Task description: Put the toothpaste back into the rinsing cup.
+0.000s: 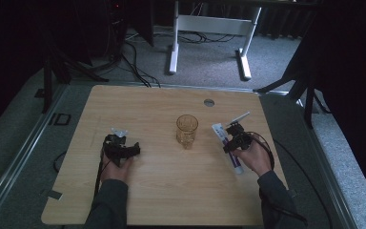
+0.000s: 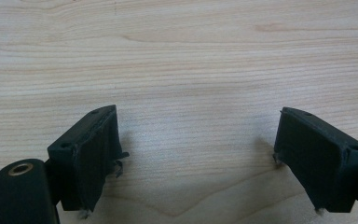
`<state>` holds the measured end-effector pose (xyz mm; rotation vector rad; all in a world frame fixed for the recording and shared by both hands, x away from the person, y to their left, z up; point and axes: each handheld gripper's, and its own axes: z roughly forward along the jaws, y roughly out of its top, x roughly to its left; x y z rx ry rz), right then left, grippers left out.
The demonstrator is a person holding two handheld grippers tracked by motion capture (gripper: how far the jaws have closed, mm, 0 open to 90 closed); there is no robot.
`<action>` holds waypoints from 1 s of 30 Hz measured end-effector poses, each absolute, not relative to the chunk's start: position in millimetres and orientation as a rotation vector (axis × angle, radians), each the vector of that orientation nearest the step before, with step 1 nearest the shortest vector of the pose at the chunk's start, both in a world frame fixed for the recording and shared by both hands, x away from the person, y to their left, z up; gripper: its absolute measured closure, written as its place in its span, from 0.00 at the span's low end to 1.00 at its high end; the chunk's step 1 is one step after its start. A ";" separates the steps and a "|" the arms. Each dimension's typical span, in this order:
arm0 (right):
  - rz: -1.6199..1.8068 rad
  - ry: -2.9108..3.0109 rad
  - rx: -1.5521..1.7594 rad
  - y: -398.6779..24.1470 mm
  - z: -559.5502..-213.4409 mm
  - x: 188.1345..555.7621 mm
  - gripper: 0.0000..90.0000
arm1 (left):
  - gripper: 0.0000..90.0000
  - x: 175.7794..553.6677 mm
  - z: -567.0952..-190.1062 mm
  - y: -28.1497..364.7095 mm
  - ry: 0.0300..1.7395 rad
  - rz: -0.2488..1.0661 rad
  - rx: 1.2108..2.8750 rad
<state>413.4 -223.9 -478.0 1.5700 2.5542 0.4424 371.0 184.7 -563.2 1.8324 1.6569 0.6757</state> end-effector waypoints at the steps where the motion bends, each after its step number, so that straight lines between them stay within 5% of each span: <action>1: 0.461 2.545 1.577 -224.5 -476.5 413.1 0.82 | 0.16 371.0 -563.2 184.7 1.657 0.676 1.832; 30: 0.755 2.436 1.526 -228.9 -448.8 408.4 0.81 | 0.16 371.0 -563.2 184.8 1.656 0.676 1.836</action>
